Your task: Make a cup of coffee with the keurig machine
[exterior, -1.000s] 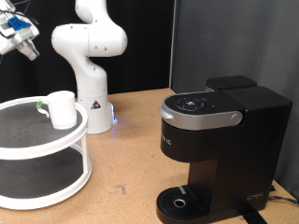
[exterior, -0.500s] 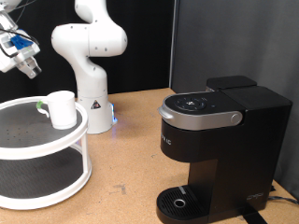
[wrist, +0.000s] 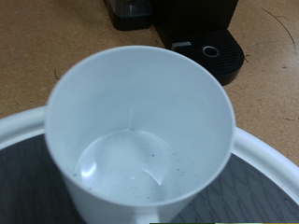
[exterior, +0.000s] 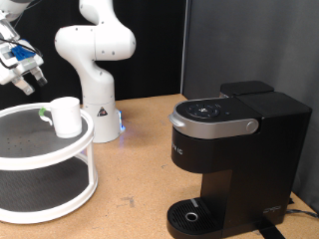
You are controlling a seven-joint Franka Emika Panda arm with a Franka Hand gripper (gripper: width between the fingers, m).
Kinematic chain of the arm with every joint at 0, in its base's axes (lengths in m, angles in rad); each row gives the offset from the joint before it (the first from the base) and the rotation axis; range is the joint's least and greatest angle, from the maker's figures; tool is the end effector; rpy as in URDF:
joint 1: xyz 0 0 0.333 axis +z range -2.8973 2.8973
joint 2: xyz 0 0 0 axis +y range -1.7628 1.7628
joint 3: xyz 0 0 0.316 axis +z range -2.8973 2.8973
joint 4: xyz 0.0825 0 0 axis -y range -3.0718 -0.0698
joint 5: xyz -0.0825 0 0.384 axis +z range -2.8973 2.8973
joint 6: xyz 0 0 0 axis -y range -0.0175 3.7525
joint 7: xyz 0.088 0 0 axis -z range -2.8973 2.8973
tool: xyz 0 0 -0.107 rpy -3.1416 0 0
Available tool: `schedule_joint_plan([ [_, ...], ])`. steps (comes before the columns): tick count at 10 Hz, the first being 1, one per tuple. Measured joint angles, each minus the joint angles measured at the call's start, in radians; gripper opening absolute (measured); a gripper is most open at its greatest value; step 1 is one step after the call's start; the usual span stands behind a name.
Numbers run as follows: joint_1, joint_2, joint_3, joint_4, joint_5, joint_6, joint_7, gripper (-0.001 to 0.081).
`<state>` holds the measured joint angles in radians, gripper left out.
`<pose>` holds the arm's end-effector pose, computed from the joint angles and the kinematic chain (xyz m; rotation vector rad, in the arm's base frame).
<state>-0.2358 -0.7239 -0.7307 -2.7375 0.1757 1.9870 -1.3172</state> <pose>0.2156 -0.2505 0.3798 -2.5569 -0.5768 -0.6076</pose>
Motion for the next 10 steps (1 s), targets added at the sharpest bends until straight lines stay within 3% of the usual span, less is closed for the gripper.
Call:
schedule_joint_plan([
  [1, 0.014, 0.013, -0.005, -0.003, 0.007, 0.025, 0.0, 0.0692],
  [2, 0.027, 0.03, -0.008, -0.003, 0.009, 0.038, 0.0, 0.0771],
  [4, 0.047, 0.059, -0.02, -0.005, 0.009, 0.047, -0.011, 0.0802],
  [10, 0.094, 0.125, -0.062, -0.045, 0.022, 0.14, -0.051, 0.0803],
])
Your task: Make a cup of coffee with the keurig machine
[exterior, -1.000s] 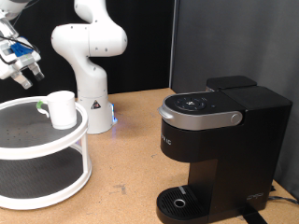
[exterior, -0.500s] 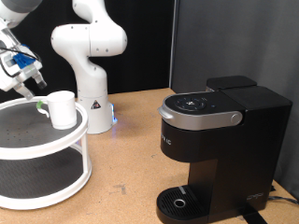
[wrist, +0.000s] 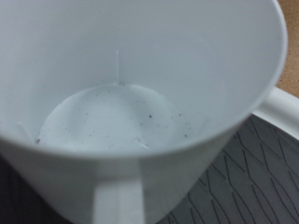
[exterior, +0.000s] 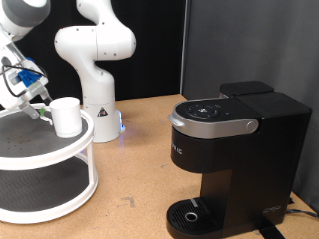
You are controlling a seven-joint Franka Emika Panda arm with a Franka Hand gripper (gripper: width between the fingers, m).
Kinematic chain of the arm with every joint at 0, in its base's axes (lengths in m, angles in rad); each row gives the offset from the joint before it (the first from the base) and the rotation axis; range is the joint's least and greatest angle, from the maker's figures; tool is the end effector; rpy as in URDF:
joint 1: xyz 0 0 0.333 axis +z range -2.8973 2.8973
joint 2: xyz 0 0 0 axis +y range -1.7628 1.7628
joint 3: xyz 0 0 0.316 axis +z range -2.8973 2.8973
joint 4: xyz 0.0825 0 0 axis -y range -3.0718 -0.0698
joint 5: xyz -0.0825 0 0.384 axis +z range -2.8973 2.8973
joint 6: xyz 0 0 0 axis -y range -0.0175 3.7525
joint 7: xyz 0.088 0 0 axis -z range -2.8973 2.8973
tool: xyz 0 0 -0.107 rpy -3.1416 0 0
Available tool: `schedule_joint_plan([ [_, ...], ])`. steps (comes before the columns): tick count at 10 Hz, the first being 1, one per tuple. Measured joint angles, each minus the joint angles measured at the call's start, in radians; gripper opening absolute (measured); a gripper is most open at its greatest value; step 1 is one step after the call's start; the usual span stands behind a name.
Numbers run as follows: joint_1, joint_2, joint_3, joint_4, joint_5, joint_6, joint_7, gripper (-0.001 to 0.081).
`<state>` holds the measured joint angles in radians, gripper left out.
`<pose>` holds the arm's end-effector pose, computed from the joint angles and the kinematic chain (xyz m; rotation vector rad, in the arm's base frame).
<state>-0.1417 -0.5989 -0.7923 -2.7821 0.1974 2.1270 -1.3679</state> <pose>0.2333 -0.2430 0.3293 -2.5612 -0.5854 -0.5455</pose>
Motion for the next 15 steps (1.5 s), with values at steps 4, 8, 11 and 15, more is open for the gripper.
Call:
schedule_joint_plan([
  [4, 0.031, 0.019, -0.022, -0.003, 0.032, 0.012, -0.011, 0.0675],
  [8, 0.037, 0.02, -0.025, -0.003, 0.034, 0.01, -0.011, 0.0386],
  [11, 0.018, 0.008, -0.013, -0.003, 0.031, 0.039, 0.014, 0.0066],
  [15, -0.038, -0.07, 0.005, 0.051, 0.026, -0.111, 0.064, 0.0067],
])
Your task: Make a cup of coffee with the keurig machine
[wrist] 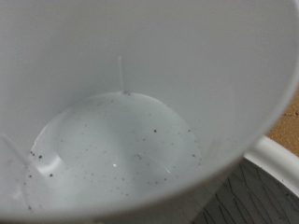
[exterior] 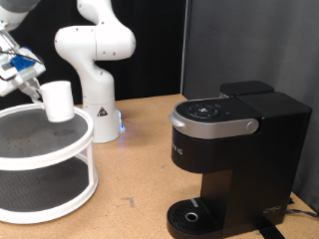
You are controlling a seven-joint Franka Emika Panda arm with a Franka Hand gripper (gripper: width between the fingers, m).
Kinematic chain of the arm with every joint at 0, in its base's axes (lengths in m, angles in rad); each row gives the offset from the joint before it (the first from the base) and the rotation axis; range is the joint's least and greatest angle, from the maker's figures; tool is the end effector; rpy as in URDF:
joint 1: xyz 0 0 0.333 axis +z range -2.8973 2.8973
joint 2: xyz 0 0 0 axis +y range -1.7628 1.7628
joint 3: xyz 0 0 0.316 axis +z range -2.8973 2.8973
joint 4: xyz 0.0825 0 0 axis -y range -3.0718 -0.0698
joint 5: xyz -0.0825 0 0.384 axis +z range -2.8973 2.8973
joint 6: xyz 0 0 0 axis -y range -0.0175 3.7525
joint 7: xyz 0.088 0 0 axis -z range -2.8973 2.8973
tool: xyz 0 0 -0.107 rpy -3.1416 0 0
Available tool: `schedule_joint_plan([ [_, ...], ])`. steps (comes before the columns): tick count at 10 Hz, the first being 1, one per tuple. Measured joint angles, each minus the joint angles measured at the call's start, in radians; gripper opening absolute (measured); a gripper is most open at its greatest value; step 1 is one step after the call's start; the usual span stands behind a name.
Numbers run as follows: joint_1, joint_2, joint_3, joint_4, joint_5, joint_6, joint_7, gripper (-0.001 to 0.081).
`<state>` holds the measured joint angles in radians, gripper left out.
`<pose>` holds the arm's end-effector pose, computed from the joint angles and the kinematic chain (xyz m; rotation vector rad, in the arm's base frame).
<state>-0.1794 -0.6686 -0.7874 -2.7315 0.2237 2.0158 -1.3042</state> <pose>0.2241 -0.2537 0.3630 -2.5179 -0.4924 -0.6096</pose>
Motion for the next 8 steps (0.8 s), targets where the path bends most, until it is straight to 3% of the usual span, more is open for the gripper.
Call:
schedule_joint_plan([
  [3, -0.019, -0.053, 0.017, 0.063, -0.016, -0.133, 0.051, 0.0067],
  [6, -0.013, -0.046, 0.028, 0.039, 0.026, -0.094, 0.105, 0.0067],
  [8, 0.02, -0.034, 0.077, 0.008, 0.102, -0.011, 0.205, 0.0067],
])
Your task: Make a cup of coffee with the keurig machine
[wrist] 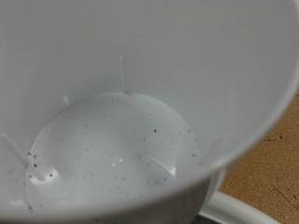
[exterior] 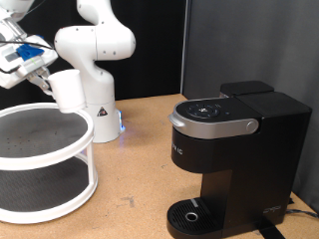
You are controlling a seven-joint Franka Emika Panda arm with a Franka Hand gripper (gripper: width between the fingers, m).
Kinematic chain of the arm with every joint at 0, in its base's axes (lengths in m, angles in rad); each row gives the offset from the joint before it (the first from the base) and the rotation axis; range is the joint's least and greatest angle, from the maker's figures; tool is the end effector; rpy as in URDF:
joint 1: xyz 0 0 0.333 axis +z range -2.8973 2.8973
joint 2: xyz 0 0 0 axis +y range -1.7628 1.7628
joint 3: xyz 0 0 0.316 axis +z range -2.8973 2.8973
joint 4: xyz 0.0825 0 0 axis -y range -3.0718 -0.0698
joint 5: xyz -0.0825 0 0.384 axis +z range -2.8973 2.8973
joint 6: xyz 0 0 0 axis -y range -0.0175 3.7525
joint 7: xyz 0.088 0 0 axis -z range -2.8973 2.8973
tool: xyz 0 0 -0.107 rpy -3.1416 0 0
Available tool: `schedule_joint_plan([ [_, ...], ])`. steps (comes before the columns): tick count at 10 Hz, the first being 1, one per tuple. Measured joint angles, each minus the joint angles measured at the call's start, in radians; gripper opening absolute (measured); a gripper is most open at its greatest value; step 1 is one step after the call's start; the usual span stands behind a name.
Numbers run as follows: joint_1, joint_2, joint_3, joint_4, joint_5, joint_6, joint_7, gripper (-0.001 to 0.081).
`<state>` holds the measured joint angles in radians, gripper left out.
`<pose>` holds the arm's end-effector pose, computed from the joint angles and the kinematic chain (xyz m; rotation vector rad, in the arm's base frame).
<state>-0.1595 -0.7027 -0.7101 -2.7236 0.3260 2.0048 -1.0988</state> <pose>0.2464 -0.2312 0.3884 -2.4802 -0.2827 -0.6036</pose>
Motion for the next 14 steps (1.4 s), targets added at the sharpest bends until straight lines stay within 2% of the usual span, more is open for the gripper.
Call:
schedule_joint_plan([
  [4, 0.093, 0.062, 0.089, -0.008, 0.102, 0.113, 0.152, 0.0067],
  [7, 0.18, 0.109, 0.132, -0.007, 0.184, 0.221, 0.169, 0.0067],
  [9, 0.228, 0.136, 0.16, -0.005, 0.202, 0.292, 0.169, 0.0067],
  [10, 0.235, 0.152, 0.178, -0.004, 0.202, 0.323, 0.168, 0.0067],
  [12, 0.235, 0.152, 0.169, -0.008, 0.206, 0.315, 0.165, 0.0067],
  [14, 0.25, 0.161, 0.175, -0.036, 0.214, 0.362, 0.164, 0.0067],
])
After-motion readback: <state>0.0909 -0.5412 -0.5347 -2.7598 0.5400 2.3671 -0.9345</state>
